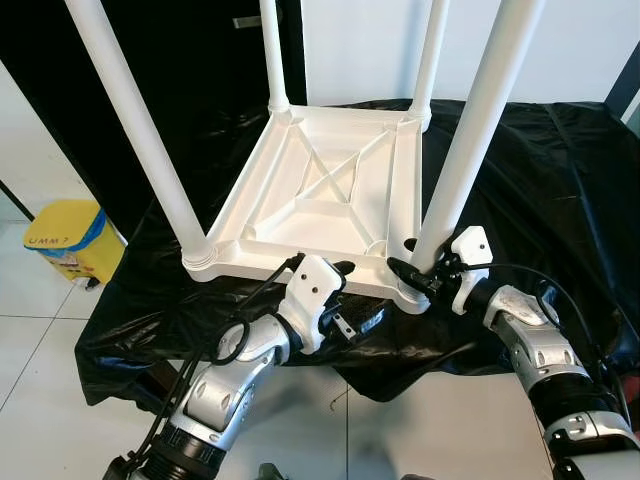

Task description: Building children table

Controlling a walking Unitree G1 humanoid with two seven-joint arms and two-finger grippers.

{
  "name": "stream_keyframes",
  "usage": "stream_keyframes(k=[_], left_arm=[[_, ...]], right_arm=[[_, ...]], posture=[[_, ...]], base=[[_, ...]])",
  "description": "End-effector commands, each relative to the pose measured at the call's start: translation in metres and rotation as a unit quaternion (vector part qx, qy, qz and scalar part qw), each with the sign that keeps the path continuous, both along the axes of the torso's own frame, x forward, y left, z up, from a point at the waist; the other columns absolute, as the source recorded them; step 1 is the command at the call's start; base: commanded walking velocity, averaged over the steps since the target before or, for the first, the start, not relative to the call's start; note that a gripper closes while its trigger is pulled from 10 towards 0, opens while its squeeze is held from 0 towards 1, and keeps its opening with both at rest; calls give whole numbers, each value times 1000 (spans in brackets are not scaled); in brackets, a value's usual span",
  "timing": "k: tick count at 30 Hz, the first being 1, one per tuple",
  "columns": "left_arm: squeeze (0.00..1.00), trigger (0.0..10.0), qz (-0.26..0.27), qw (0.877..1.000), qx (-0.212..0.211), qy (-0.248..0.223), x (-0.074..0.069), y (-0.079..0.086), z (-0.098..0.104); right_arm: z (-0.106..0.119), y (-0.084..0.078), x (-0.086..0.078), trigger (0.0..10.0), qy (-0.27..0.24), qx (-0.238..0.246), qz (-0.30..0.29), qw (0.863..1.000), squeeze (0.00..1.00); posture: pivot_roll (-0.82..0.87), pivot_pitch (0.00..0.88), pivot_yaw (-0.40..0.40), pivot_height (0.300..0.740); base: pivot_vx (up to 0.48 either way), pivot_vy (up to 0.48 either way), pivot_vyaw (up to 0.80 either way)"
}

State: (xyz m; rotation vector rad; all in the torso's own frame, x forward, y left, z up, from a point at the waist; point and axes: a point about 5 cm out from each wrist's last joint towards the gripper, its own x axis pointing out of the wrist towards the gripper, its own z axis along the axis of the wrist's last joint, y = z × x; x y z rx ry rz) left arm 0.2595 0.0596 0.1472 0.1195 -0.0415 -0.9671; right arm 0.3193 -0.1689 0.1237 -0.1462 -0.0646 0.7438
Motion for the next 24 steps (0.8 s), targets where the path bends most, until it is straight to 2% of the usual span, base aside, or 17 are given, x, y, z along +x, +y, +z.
stream_keyframes(k=[1,5,6,8,11,19,21,22,24], left_arm=[[0,10000,-72,997,12,4,-6,-4,-2],[0,10000,-70,997,10,6,-5,-5,-3],[0,10000,-70,997,10,6,-5,-5,-4],[0,10000,-70,997,10,6,-5,-5,-4],[0,10000,-69,998,9,8,-3,-6,-6],[0,10000,-69,998,11,9,-1,-4,-8],[0,10000,-65,998,18,7,1,-2,-9],[0,10000,-65,998,18,7,1,-2,-9],[0,10000,-62,998,21,7,3,0,-10]], right_arm=[[-6,2,-2,10000,11,5,0,1000,0],[-8,4,-6,10000,13,25,-39,999,0],[-8,5,-6,10000,14,31,-68,997,0],[-8,5,-6,10000,14,31,-68,997,0],[-10,12,-6,10000,14,51,-139,989,0],[-17,21,-12,10000,22,78,-208,975,0],[-21,23,-16,10000,29,83,-262,961,0],[-21,23,-16,10000,29,83,-262,961,0],[-25,24,-19,10000,33,85,-315,945,0]], posture=[[-139,0,30,740],[-145,0,30,740],[-150,0,30,740],[-150,0,30,740],[-157,0,33,740],[-160,0,39,740],[-158,0,39,740],[-158,0,39,740],[-158,0,39,740]], base=[[0,0,0],[0,0,0],[0,0,0],[0,0,0],[0,0,0],[0,0,0],[0,0,0],[0,0,0],[0,0,0]])
